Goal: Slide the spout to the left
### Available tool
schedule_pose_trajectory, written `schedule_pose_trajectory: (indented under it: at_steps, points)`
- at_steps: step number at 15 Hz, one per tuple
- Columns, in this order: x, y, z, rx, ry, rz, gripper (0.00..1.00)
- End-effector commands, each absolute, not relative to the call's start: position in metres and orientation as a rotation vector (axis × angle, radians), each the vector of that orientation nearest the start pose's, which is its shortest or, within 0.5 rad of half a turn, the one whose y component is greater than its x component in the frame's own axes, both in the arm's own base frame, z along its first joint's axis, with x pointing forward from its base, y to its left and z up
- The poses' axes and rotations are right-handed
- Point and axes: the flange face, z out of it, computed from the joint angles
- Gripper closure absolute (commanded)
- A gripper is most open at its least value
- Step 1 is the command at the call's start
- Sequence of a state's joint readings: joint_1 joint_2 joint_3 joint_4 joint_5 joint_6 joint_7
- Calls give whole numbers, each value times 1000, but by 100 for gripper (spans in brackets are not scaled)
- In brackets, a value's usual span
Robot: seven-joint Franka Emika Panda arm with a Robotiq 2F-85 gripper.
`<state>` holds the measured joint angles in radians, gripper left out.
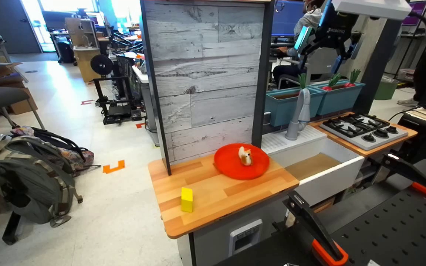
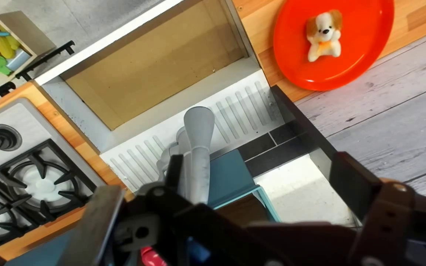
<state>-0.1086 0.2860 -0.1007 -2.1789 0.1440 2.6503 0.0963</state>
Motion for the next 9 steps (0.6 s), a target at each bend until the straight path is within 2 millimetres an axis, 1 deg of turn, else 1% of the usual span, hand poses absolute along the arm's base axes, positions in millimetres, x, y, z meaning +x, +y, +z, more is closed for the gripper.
schedule_pose_trajectory:
  at_steps: [1, 4, 9]
  points:
    - [581, -129, 268, -3000, 701, -325, 0]
    - [598, -137, 253, -2982, 778, -309, 0]
    - [632, -150, 212, -2982, 883, -278, 0]
